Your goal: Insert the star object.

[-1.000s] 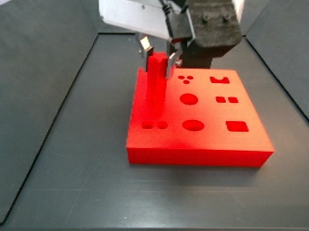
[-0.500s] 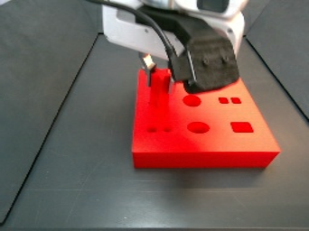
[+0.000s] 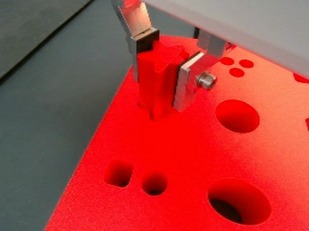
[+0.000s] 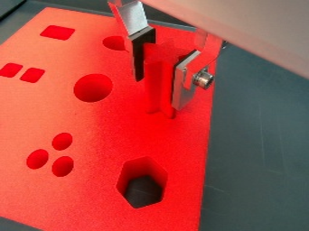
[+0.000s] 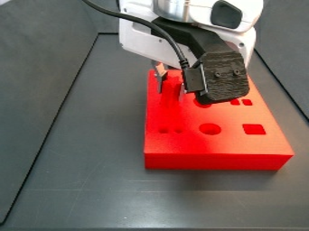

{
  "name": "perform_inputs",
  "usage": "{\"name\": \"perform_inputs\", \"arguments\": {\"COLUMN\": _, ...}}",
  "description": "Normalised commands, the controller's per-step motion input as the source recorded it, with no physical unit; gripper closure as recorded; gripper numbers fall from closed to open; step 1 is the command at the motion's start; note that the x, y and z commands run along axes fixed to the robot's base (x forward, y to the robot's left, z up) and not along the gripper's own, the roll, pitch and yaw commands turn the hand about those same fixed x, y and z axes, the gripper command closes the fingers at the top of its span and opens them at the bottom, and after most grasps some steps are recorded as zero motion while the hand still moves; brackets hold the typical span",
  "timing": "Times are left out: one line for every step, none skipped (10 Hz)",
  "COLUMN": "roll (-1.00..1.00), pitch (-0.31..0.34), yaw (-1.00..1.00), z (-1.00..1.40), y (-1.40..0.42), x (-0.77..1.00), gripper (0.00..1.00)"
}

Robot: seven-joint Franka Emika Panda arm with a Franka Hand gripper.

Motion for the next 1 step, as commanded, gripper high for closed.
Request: {"name": "perform_inputs", "arguments": {"roll": 0.00, "pitch": 0.000, "yaw": 0.00, "z": 0.00, "y": 0.00, "x": 0.00, "gripper": 1.00}}
